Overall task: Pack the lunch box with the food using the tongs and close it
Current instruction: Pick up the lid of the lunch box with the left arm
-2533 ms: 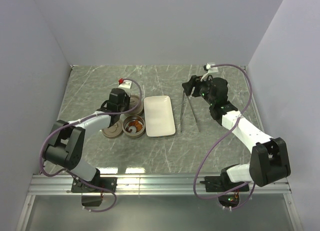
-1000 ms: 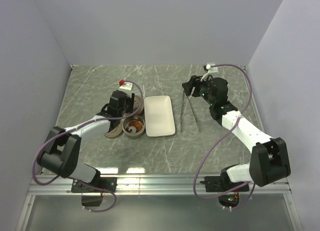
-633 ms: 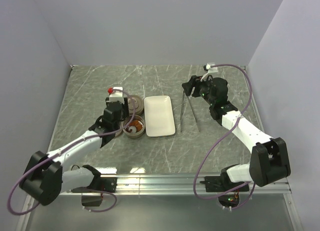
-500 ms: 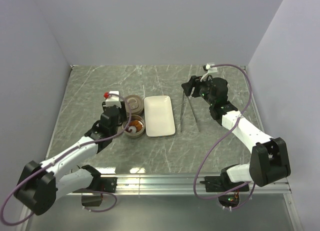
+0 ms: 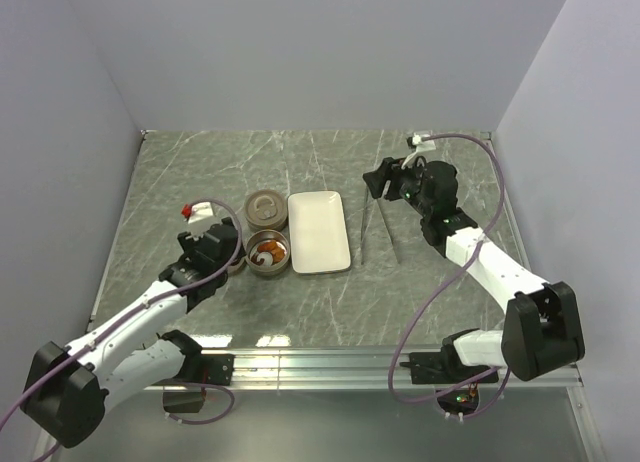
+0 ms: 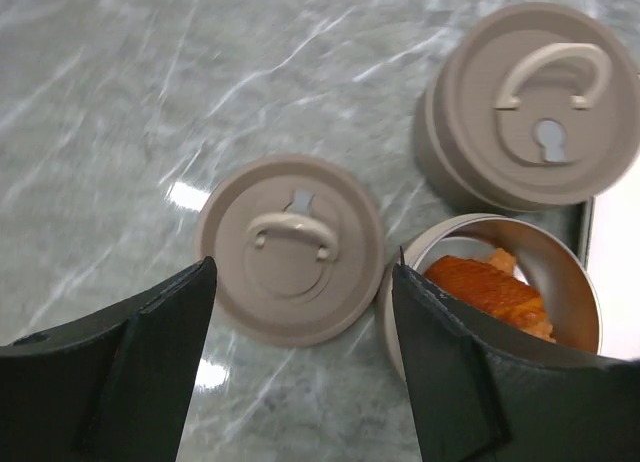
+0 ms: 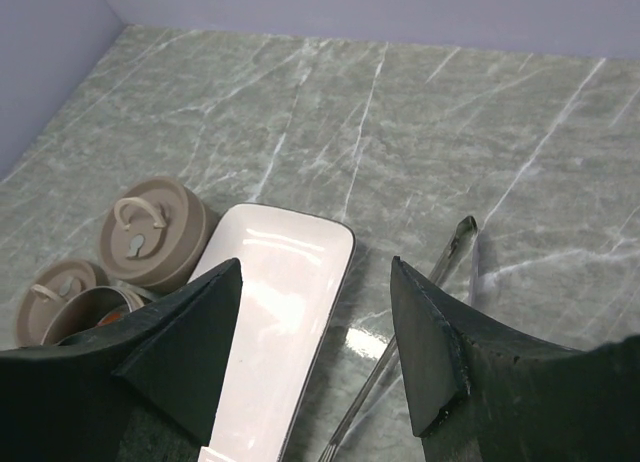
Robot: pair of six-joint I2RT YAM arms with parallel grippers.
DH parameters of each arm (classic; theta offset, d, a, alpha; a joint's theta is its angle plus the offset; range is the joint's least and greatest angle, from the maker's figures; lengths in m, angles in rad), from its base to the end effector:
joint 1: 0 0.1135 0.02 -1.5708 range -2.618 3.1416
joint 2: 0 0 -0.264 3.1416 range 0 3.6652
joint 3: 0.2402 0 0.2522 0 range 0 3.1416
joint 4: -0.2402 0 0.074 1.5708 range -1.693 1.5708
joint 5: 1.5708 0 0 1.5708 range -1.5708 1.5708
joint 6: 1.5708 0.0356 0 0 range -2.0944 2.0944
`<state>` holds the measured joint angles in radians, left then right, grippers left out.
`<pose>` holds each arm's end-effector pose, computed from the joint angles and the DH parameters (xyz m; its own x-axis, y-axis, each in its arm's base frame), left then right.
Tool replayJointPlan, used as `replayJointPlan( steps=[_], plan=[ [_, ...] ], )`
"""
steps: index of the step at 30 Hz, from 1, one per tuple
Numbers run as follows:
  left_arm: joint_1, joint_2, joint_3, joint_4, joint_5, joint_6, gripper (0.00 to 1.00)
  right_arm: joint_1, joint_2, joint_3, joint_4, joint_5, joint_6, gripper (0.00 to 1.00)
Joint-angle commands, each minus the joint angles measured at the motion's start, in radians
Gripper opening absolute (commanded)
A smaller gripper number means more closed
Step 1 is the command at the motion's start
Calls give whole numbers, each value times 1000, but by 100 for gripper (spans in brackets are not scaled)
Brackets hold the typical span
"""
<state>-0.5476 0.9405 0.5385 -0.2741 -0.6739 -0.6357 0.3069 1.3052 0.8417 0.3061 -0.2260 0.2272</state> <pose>0.1761 -0.0814 0.2224 -0.4247 -0.2844 -0.8595 -0.3242 0.9342 -0.1489 0.2874 0.0994 0.2954 -0.2594 0.1481 -0.9543 -0.4587 0.8507 0.2567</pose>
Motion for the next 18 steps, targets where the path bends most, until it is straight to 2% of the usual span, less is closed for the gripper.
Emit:
replayJointPlan(
  steps=[1, 4, 8, 14, 18],
  plan=[
    [-3, -72, 25, -108, -85, -215, 77, -3, -63, -6, 53, -18, 7, 68],
    [-5, -137, -35, -22, -82, -268, 81, -3, -66, -6, 57, -32, 11, 68],
    [-5, -132, -74, 45, -66, -343, 79, -3, -63, -3, 71, -62, 20, 68],
    [-5, 88, 44, -123, -147, -560, 75, -3, -31, 16, 79, -90, 26, 68],
    [-8, 220, 64, -84, -135, -576, 74, -3, -18, 22, 82, -98, 24, 68]
  ],
)
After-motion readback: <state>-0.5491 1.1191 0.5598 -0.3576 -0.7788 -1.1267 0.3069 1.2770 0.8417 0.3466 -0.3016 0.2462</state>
